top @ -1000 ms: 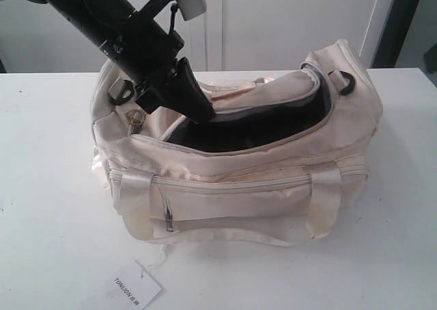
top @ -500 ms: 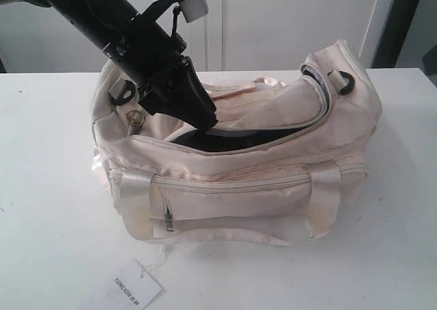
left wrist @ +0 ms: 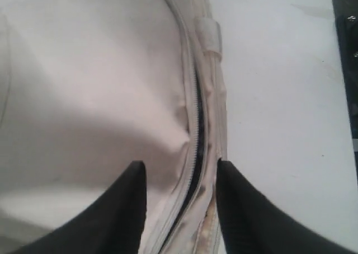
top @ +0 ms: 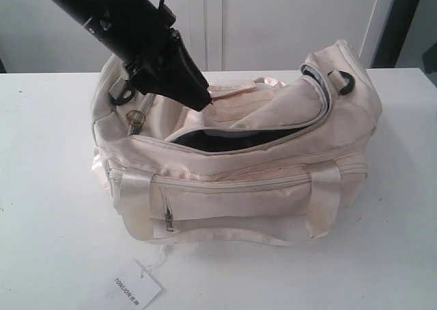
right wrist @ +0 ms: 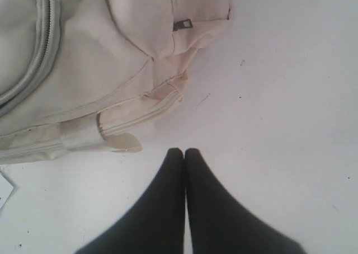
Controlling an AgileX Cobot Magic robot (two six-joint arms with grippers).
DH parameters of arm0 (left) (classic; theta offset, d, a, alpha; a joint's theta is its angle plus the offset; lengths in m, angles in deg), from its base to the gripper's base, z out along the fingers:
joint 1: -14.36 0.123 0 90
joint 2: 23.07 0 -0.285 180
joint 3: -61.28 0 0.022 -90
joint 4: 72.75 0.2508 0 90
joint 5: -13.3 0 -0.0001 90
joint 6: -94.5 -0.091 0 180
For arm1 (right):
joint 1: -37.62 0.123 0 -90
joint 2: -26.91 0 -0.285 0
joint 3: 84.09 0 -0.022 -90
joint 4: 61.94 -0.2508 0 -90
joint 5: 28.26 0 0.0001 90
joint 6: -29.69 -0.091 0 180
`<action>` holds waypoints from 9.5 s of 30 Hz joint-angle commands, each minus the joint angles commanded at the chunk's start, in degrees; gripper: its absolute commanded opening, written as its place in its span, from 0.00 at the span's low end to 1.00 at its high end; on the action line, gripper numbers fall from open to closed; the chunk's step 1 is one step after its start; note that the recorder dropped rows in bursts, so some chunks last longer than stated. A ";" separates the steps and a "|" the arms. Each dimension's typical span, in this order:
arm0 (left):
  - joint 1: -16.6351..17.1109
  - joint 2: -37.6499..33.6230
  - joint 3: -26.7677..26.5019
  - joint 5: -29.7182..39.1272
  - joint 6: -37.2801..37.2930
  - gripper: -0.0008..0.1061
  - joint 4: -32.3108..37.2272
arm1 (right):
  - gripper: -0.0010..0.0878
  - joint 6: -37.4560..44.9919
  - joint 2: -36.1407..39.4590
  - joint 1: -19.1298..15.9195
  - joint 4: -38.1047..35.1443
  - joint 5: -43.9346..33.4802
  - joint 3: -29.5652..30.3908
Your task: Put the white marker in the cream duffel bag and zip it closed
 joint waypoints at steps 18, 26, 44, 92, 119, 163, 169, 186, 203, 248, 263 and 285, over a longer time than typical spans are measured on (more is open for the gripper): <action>13.80 0.90 2.74 -2.53 40.98 0.44 20.45 | 0.01 0.00 0.00 0.00 0.00 -0.09 0.00; 13.80 0.67 9.30 -8.47 40.79 0.44 16.62 | 0.01 0.00 0.00 0.00 0.00 0.03 0.00; 13.80 -2.57 12.62 -14.71 42.06 0.43 9.49 | 0.01 0.00 0.00 0.00 0.00 0.44 0.00; 20.58 -3.07 12.62 -1.91 13.63 0.01 -27.03 | 0.01 0.61 0.00 0.00 -0.94 0.60 0.09; 20.58 -3.07 12.62 -1.89 7.52 0.01 -26.53 | 0.01 27.49 5.60 7.13 -42.59 2.58 -0.11; 20.58 -3.07 12.62 -1.79 6.43 0.01 -26.53 | 0.01 23.22 33.64 37.18 -24.81 21.67 -12.00; 20.58 -3.07 12.62 -1.79 6.43 0.01 -26.53 | 0.01 20.36 32.54 37.18 -24.81 21.80 -13.61; 20.58 -3.07 12.62 -1.79 6.35 0.01 -26.48 | 0.05 15.48 33.00 37.06 -25.23 31.05 -15.56; 20.58 -3.07 12.62 -1.79 6.21 0.01 -26.48 | 0.40 15.69 34.51 37.28 -31.38 32.30 -15.56; 20.46 -3.19 12.62 -3.22 6.10 0.01 -24.38 | 0.01 15.26 30.90 37.67 -32.90 28.02 -15.45; 20.46 -3.19 12.62 -4.89 6.10 0.01 -22.75 | 0.01 15.26 28.45 37.67 -32.58 17.46 -15.45; 20.46 -3.19 12.62 -4.69 6.21 0.01 -22.48 | 0.43 -8.79 33.77 37.67 -23.47 28.89 -15.45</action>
